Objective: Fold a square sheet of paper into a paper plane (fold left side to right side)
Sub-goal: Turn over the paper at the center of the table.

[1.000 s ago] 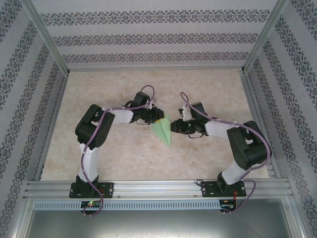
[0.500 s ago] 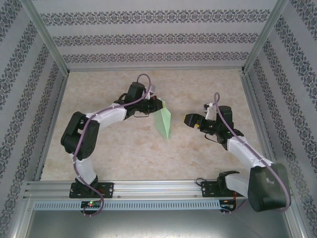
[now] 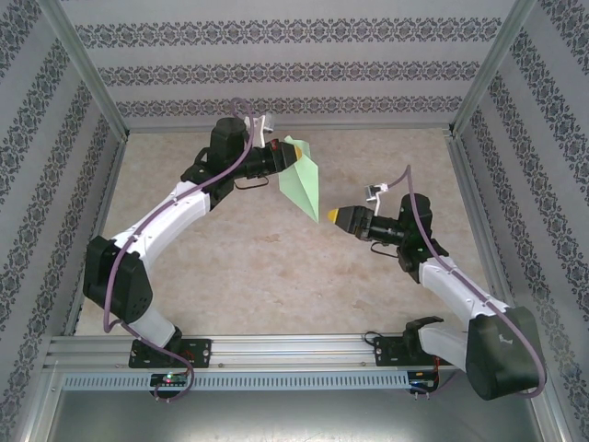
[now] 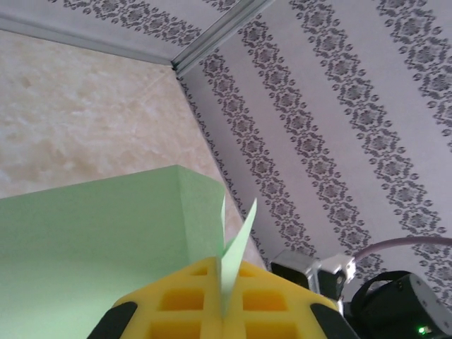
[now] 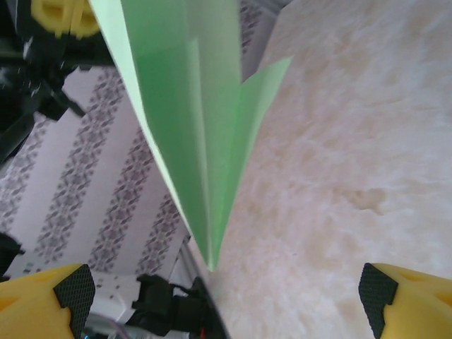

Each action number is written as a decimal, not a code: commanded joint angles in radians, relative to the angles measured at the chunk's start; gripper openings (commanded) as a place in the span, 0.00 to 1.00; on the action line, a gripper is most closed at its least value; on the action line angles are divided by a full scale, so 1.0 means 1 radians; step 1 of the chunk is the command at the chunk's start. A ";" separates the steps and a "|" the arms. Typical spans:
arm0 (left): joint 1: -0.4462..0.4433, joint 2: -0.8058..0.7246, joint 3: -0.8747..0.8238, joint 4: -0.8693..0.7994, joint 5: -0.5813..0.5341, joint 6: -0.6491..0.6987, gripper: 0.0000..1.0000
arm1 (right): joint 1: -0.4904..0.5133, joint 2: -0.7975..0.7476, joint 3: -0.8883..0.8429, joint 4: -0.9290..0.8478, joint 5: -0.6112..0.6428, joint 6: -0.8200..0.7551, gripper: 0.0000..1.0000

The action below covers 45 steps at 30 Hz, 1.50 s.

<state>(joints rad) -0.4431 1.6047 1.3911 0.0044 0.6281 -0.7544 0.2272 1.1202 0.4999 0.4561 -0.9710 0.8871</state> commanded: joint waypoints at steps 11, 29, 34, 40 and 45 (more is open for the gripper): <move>0.007 -0.049 -0.024 0.182 0.109 -0.166 0.02 | 0.142 0.223 0.093 0.499 -0.043 0.280 0.89; 0.005 -0.059 -0.110 0.224 0.123 -0.212 0.02 | 0.118 0.180 0.137 0.396 -0.039 0.220 0.46; 0.007 -0.054 -0.113 0.219 0.136 -0.212 0.04 | 0.118 0.139 0.139 0.267 -0.026 0.136 0.32; 0.007 -0.074 -0.115 0.142 0.117 -0.144 0.29 | 0.128 0.079 0.171 0.003 0.011 -0.033 0.20; 0.010 -0.153 -0.119 -0.057 -0.002 0.009 0.54 | 0.145 0.026 0.231 -0.311 0.089 -0.249 0.13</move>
<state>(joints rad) -0.4431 1.5341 1.2781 0.0689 0.6975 -0.8612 0.3584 1.1854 0.6804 0.3641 -0.9405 0.8192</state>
